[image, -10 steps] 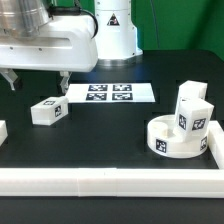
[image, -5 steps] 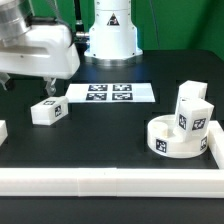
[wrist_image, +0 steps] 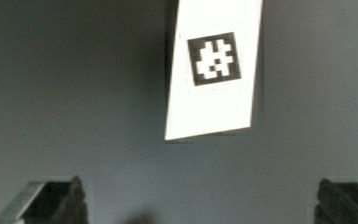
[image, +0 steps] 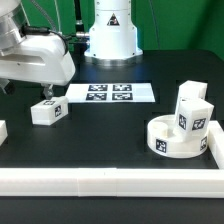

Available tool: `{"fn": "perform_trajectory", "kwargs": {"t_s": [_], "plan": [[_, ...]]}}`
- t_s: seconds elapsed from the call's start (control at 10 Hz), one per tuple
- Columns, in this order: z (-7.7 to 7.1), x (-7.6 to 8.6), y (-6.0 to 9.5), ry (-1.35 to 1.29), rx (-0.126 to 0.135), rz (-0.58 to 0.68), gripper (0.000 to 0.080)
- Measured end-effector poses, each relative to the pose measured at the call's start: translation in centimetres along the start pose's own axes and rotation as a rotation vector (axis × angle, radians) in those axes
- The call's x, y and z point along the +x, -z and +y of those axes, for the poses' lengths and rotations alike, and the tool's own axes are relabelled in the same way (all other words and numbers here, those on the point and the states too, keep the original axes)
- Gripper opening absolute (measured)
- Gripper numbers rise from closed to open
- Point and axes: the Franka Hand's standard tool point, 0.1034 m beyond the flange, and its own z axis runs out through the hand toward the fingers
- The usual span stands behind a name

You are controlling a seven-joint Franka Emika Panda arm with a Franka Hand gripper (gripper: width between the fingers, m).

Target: Assemble stool

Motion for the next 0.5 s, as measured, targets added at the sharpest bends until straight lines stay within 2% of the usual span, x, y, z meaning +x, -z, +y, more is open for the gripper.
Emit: {"fn": "perform_trajectory", "kwargs": {"t_s": [0.3,0.4,0.5], "plan": [[-0.8,-0.1,-0.7,0.008,-0.006,-0.168,0.0649],[-0.8,0.2,-0.9,0.012,-0.014,-0.198,0.0649],[-0.6,-0.1,-1.2,0.006,-0.012,-0.280,0.0649]]}}
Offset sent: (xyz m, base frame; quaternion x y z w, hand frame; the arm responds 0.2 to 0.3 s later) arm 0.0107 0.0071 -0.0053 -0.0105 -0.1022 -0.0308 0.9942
